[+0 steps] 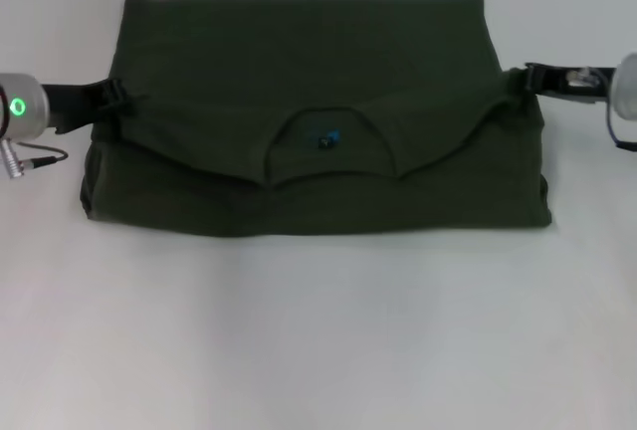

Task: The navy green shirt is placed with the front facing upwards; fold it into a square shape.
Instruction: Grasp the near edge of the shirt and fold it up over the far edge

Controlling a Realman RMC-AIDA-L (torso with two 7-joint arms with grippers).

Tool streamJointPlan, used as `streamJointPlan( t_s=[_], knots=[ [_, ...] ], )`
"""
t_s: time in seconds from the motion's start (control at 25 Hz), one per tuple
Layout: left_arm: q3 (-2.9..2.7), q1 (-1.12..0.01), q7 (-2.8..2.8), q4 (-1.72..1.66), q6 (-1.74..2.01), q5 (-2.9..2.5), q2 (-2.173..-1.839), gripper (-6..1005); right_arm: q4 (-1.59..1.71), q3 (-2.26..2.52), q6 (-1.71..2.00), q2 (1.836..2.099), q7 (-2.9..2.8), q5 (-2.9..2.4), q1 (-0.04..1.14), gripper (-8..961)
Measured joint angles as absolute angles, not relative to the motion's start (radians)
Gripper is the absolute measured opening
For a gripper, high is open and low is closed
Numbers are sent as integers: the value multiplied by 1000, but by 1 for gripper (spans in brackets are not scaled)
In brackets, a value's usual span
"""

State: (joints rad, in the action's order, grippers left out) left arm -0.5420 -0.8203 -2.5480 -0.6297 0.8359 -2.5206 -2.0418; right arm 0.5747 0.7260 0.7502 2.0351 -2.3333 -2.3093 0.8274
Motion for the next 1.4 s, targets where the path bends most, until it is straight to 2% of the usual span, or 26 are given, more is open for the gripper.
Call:
streamJointPlan(
  t_s=[0.4, 1.24, 1.4],
  knots=[
    [-570, -840, -2561, -604, 750, -2520, -2042, 33, 526, 803, 629, 2038, -2337, -2306, 897, 56],
    [-576, -867, -2557, -592, 695, -2519, -2052, 33, 514, 810, 586, 2038, -2338, -2307, 919, 64],
    [-577, -868, -2560, -589, 695, -2520, -2055, 33, 474, 838, 606, 2017, -2365, -2318, 939, 65]
  ],
)
